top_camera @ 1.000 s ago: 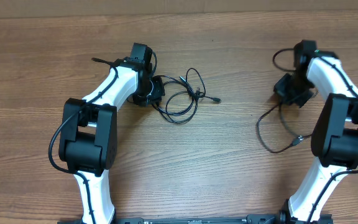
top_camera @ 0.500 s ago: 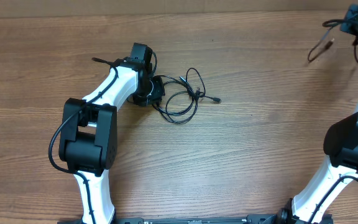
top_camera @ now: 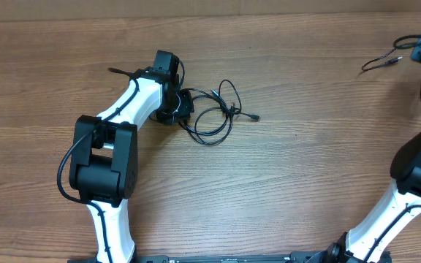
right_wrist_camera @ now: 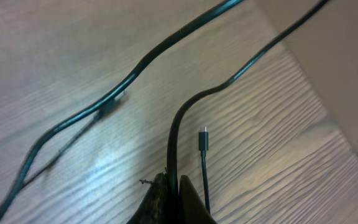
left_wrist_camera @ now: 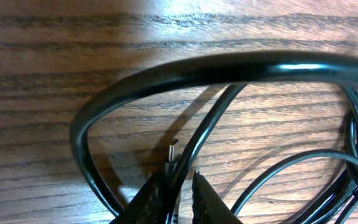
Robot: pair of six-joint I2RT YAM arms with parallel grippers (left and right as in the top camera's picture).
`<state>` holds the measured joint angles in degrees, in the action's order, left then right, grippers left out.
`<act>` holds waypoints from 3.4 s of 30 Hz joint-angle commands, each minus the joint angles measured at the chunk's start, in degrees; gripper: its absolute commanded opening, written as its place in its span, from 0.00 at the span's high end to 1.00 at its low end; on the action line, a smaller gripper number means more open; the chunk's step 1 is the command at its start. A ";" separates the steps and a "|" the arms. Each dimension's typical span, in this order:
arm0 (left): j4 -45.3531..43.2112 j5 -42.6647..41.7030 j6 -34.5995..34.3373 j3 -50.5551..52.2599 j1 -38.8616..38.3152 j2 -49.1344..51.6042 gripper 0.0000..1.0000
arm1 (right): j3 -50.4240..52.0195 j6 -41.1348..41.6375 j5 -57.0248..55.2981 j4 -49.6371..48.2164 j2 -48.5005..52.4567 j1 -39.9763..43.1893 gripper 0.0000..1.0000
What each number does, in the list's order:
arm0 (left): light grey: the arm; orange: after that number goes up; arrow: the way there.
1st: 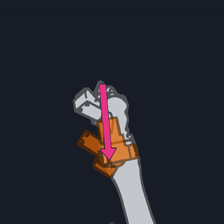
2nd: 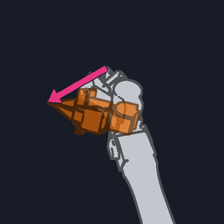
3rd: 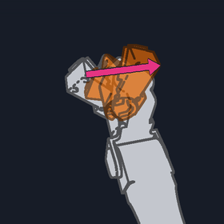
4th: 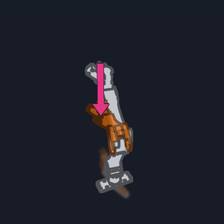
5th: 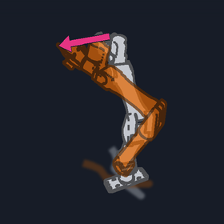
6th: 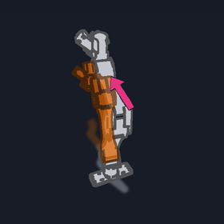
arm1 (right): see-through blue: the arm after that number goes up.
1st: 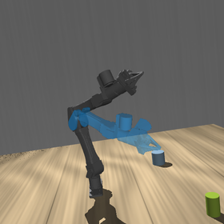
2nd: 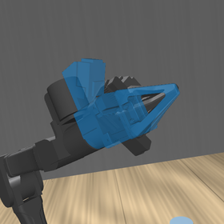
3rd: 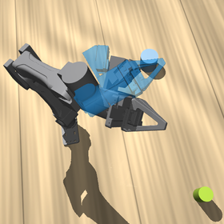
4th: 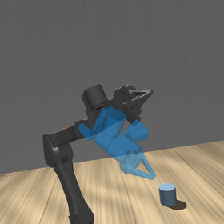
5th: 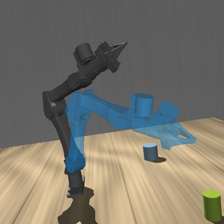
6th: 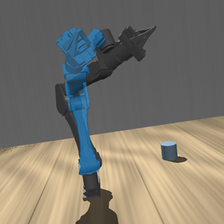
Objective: Untangle cables
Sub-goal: 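Carry the cable with the right gripper to the upper right corner, then release the cable at the upper right and lift the right gripper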
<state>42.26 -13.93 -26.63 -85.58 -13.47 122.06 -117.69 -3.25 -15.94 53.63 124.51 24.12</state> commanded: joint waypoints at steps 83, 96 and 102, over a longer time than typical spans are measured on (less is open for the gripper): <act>-0.96 1.44 0.46 0.24 -0.04 2.34 0.87 | -2.29 5.35 44.92 7.61 -1.36 -2.64 0.00; -1.05 1.16 0.46 0.24 -0.04 2.34 0.96 | -2.29 5.38 44.98 7.58 -1.36 -2.64 0.00; -1.22 -1.09 4.09 0.24 -0.04 2.34 0.96 | -2.27 8.59 50.71 22.32 -1.29 -2.93 0.00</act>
<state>41.08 -13.72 -26.46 -85.58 -13.45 122.19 -119.44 3.14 31.79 74.59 124.07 21.43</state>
